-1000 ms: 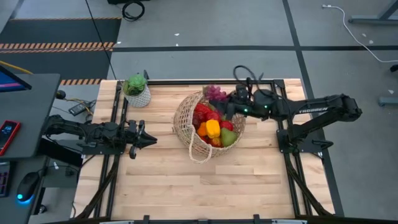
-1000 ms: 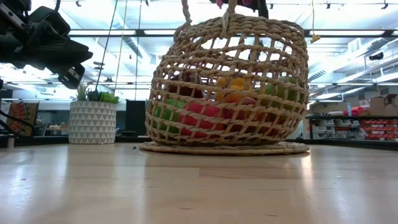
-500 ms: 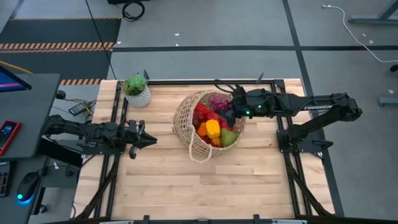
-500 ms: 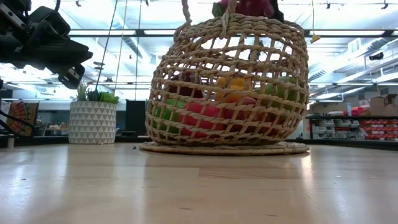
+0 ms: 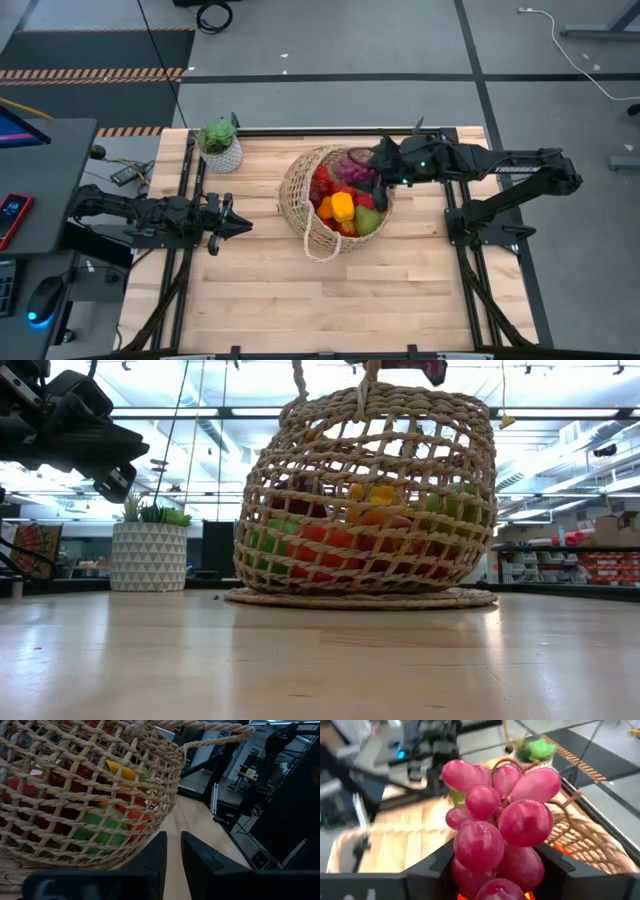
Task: Build produce basket
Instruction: Put the violet grapes into the woven basket
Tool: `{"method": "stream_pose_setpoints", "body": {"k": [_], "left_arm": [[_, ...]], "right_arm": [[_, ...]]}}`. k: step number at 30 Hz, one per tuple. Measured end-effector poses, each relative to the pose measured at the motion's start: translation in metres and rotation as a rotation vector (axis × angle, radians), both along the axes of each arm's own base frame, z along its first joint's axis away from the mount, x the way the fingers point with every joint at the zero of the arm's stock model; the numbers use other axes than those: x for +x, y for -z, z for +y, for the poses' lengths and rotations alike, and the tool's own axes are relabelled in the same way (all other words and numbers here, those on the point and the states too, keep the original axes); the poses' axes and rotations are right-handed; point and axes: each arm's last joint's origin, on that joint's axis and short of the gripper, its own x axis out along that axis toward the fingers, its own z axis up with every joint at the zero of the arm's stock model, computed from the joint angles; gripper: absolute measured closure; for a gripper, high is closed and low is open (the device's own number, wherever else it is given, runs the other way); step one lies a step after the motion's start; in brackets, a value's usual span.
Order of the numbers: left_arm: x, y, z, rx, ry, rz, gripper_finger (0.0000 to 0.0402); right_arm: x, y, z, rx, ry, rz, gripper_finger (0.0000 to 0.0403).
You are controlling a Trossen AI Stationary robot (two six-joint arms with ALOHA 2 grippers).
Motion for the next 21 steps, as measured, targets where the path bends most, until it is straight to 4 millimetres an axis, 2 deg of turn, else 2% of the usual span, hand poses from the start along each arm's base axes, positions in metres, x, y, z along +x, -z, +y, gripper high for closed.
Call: {"method": "stream_pose_setpoints", "body": {"k": [4,14,21], "left_arm": [[0.000,0.000,0.000,0.000,0.000,0.000,0.0343],[0.000,0.000,0.000,0.000,0.000,0.000,0.0341],[0.000,0.000,0.000,0.000,0.000,0.000,0.0339]], "right_arm": [[-0.006,-0.003,0.007,-0.094,-0.060,0.083,0.0212],[-0.006,-0.006,0.016,-0.206,-0.104,0.070,0.0212],[-0.010,-0.024,0.021,-0.251,-0.037,0.051,0.0212]]}}
